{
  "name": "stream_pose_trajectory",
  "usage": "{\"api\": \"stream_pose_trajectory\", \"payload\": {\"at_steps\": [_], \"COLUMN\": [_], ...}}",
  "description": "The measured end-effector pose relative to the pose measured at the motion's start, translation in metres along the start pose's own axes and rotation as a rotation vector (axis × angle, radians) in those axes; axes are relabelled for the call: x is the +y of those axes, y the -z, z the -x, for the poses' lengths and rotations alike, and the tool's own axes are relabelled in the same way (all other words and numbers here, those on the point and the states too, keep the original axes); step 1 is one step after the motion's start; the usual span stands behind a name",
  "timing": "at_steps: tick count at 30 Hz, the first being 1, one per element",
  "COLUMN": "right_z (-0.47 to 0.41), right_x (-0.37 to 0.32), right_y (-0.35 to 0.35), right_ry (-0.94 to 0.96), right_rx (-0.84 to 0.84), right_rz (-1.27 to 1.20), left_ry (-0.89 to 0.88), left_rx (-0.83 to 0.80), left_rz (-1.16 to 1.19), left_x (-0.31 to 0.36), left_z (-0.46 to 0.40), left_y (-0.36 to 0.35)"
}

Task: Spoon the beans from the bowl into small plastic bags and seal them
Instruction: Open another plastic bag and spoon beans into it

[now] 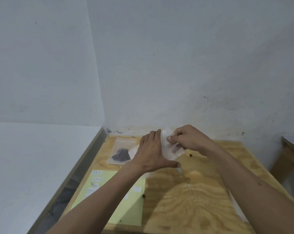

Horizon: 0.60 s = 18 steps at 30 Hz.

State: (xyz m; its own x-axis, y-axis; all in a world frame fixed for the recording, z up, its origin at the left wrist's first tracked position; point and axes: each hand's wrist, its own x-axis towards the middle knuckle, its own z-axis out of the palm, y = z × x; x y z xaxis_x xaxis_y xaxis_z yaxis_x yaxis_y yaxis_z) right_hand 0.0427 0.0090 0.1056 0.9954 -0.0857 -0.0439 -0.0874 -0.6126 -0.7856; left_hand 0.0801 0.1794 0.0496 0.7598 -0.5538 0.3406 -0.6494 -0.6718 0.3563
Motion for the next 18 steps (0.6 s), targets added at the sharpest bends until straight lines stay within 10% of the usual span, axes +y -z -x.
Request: {"api": "stream_pose_trajectory", "payload": {"at_steps": [6, 18], "right_z": [0.003, 0.002], "right_x": [-0.002, 0.001], "right_y": [0.004, 0.001], "right_ry": [-0.02, 0.065], "right_rx": [-0.14, -0.21], "right_rz": [-0.298, -0.035], "left_ry": [0.018, -0.031], "left_rx": [0.033, 0.023], "left_rz": [0.02, 0.011], "left_x": [-0.01, -0.004], "left_z": [-0.006, -0.01], "left_y": [-0.006, 0.01]}}
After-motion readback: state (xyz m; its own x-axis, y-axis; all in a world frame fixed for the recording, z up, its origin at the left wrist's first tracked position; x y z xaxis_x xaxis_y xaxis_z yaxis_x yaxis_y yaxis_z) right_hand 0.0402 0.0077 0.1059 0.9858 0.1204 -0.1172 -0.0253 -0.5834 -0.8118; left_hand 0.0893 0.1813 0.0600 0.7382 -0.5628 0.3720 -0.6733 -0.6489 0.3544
